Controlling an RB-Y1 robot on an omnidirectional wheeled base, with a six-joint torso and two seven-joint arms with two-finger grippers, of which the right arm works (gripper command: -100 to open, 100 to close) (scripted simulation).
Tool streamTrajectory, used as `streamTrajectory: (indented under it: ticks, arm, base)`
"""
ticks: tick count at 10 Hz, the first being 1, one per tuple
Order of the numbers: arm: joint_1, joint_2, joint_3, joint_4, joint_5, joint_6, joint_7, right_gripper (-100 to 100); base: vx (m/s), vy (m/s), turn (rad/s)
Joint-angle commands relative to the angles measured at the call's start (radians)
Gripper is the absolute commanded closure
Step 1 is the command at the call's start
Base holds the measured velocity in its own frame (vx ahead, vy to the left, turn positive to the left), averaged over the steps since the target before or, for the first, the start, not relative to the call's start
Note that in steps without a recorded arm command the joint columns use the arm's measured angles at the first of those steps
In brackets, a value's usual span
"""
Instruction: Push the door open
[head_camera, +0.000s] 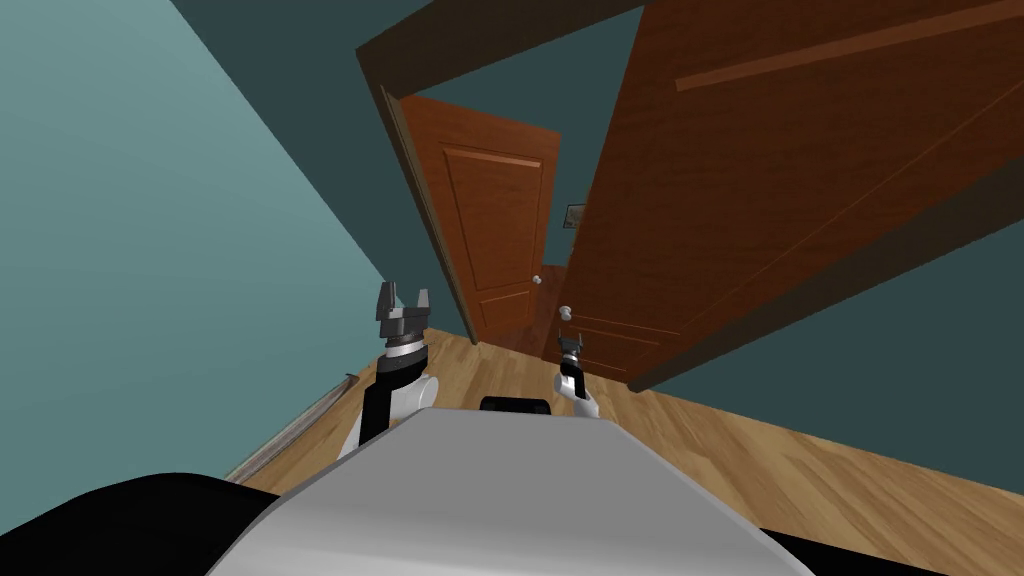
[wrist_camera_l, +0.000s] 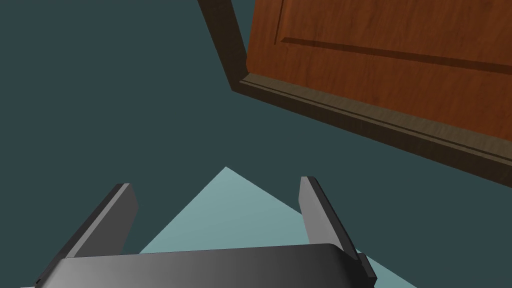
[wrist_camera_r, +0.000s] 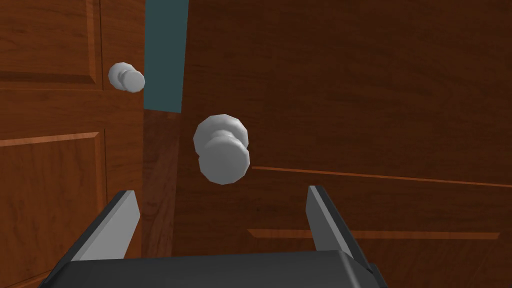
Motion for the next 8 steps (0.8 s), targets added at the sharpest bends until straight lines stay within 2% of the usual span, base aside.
streamTrajectory:
  ticks: [1,2,5,6,8]
  arm:
    - [-0.008,0.012,-0.001,0.034,-0.021,-0.001,-0.033,-100]
    - [-0.017,0.017,-0.002,0.059,-0.03,-0.005,-0.049,-100]
    - [-0.034,0.03,-0.003,0.105,-0.048,-0.012,-0.079,-100]
    - [-0.034,0.03,-0.003,0.105,-0.048,-0.012,-0.079,-100]
    - [-0.046,0.041,-0.004,0.138,-0.061,-0.017,-0.1,-100]
  base:
    - [-0.024,-0.163,0.335]
    - [-0.022,-0.187,0.24]
    - [-0.019,-0.128,0.131]
    - [-0.011,-0.061,0.046]
    - [-0.008,-0.056,0.122]
